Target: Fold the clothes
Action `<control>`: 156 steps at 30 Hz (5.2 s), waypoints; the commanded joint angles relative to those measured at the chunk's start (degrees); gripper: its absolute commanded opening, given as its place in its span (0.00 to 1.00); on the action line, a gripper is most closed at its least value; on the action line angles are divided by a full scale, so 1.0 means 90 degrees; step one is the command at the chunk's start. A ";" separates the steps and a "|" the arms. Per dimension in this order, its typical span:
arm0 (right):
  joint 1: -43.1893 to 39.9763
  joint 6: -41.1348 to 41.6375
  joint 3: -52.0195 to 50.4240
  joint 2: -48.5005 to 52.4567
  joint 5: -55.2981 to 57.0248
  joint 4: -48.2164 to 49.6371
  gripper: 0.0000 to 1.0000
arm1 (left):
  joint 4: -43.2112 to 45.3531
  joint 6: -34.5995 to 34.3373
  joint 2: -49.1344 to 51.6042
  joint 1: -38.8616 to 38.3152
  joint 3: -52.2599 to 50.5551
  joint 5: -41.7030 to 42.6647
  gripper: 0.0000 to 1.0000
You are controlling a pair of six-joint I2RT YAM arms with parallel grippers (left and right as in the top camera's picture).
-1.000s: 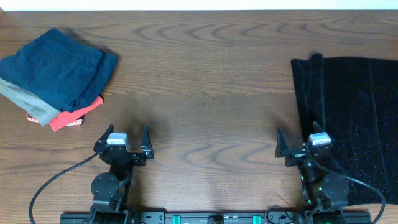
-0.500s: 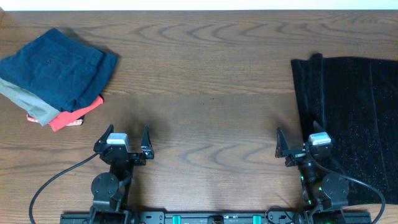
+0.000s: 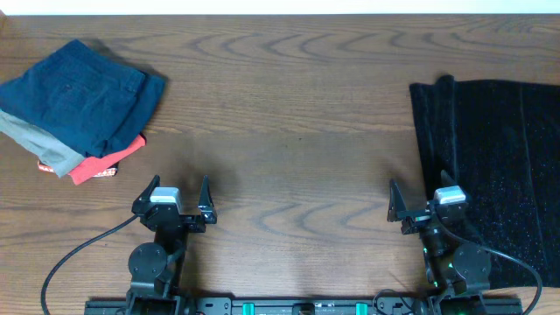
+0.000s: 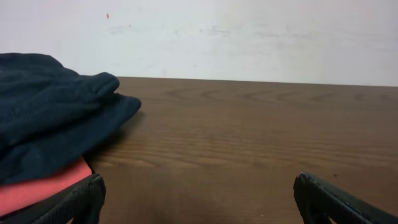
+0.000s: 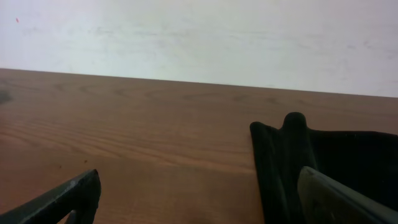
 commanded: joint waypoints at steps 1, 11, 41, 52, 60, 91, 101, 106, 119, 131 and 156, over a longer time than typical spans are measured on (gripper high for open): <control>-0.0097 -0.0092 -0.0007 -0.0036 -0.0070 -0.0024 0.99 | -0.0189 0.0109 -0.0046 0.0022 -0.0134 -0.0056 0.98; -0.0097 -0.0092 -0.0007 -0.0036 -0.0070 -0.0024 0.99 | -0.0192 0.0109 -0.0046 0.0022 -0.0134 -0.0056 0.98; -0.0097 0.0772 0.1477 0.1275 0.0389 -0.1562 0.99 | -0.1919 -0.1124 0.1098 0.0022 0.1151 0.0811 0.98; -0.0216 0.1195 0.4136 0.4979 0.0872 -0.4170 0.99 | -0.3762 -0.1124 0.3492 0.0022 0.3322 0.0833 0.97; -0.0291 0.0833 0.4857 0.6965 0.1122 -0.4342 0.99 | -0.3905 -0.1124 0.4447 0.0022 0.3497 0.1382 0.98; -0.1156 0.2606 0.4750 1.0236 -0.2115 -0.0525 0.01 | -0.3266 -0.1124 0.4792 0.0022 0.3497 0.1379 0.98; -0.0911 0.2516 0.4826 1.0214 -0.3296 0.0323 0.75 | -0.2756 -0.1124 0.4804 0.0022 0.3492 0.1382 0.98; -0.0964 0.1802 0.4828 0.9996 -0.1348 -0.1515 0.99 | -0.2747 -0.1151 0.4949 0.0022 0.3492 0.1411 0.98; -0.0532 0.1061 0.4801 0.8507 -0.0488 -0.3257 0.99 | -0.2217 -0.2720 0.5802 0.0022 0.3492 0.1787 0.98; 0.0131 0.1843 0.4653 0.9763 0.0678 -0.2659 0.57 | -0.2426 -0.2735 0.6251 0.0022 0.3492 0.1807 0.98; 0.3337 0.2633 0.5088 1.0256 -0.0850 -0.1484 0.87 | -0.1309 -0.2739 0.6489 0.0019 0.3492 0.1787 0.99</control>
